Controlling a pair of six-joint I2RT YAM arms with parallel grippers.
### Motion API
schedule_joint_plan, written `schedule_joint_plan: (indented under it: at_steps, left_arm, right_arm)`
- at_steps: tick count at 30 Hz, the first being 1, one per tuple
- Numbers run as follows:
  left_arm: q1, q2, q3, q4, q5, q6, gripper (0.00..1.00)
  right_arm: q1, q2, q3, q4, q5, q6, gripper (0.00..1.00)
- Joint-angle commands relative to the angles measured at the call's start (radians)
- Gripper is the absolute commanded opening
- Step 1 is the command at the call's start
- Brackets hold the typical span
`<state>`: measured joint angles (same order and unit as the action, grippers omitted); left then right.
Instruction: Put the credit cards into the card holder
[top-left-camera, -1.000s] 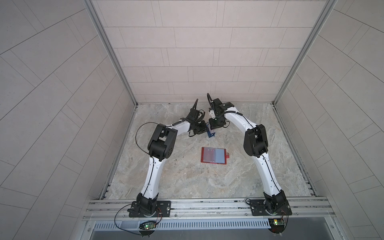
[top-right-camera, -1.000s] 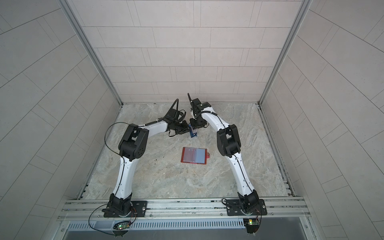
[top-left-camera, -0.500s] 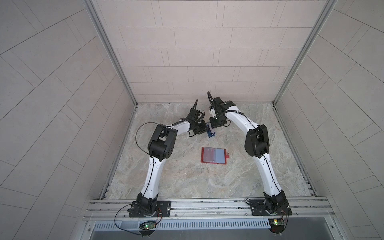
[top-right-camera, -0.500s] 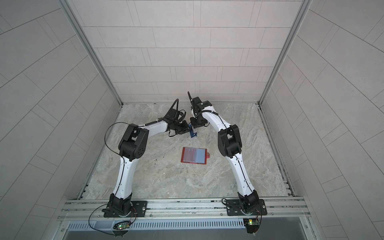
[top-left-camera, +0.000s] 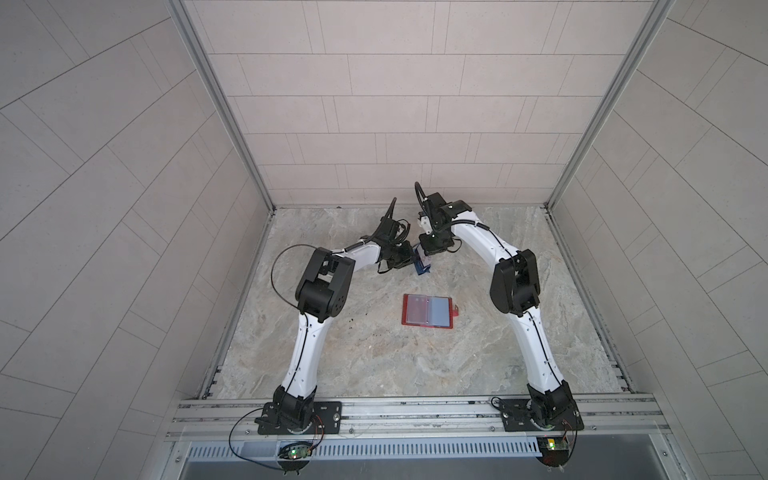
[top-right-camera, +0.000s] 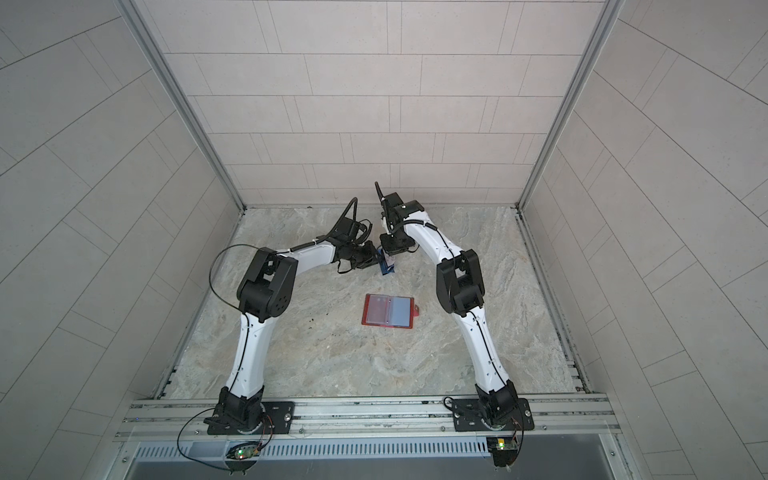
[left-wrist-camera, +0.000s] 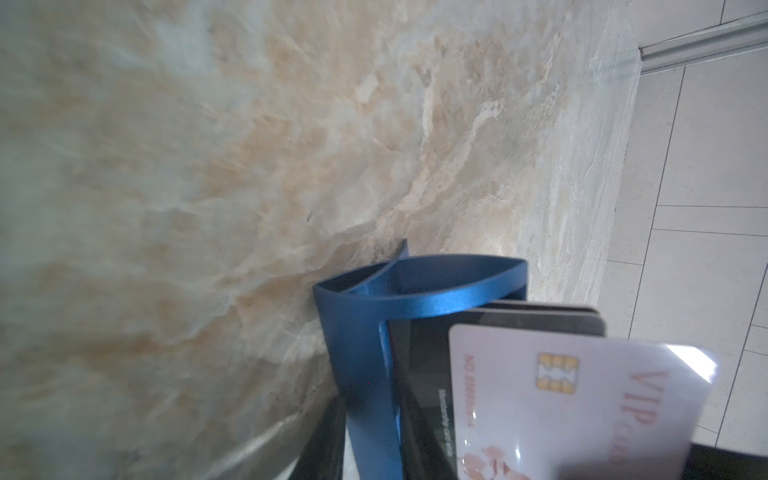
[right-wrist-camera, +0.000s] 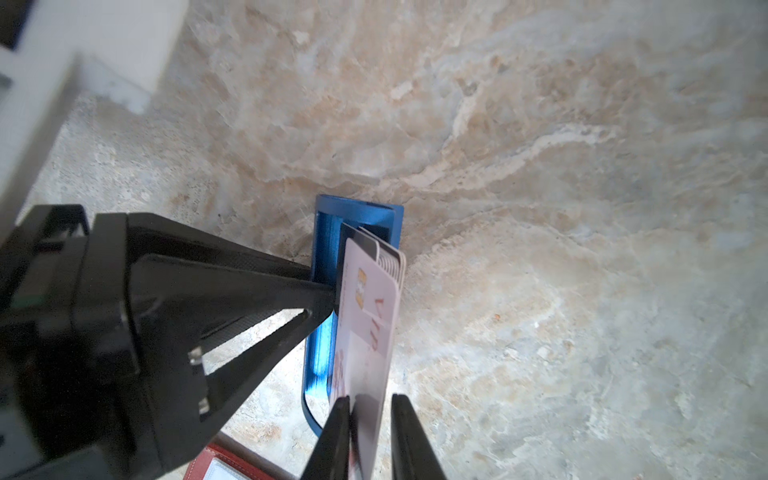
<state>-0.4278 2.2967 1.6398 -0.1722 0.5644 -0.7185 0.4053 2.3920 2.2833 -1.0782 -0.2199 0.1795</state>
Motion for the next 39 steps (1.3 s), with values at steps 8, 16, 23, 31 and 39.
schedule_joint_plan:
  at_steps: [8,16,23,31,39]
  left_arm:
    - [-0.002,0.042,-0.018,-0.078,-0.022,0.018,0.26]
    - [-0.003,0.048,-0.020,-0.075,-0.018,0.019,0.26]
    - [-0.002,0.047,-0.020,-0.073,-0.018,0.018,0.26]
    - [-0.003,0.048,-0.020,-0.073,-0.018,0.017,0.26]
    - [-0.003,0.049,-0.024,-0.072,-0.019,0.017,0.26]
  right_arm:
    - [0.000,-0.066,0.025,-0.038,0.012,-0.018,0.17]
    - [0.000,-0.056,0.025,-0.038,-0.007,-0.019,0.12]
    - [-0.001,-0.046,0.024,-0.040,0.008,-0.017,0.28]
    - [0.000,-0.019,0.024,-0.019,-0.016,-0.008,0.37]
    - [-0.008,0.019,0.031,0.005,-0.058,0.009,0.37]
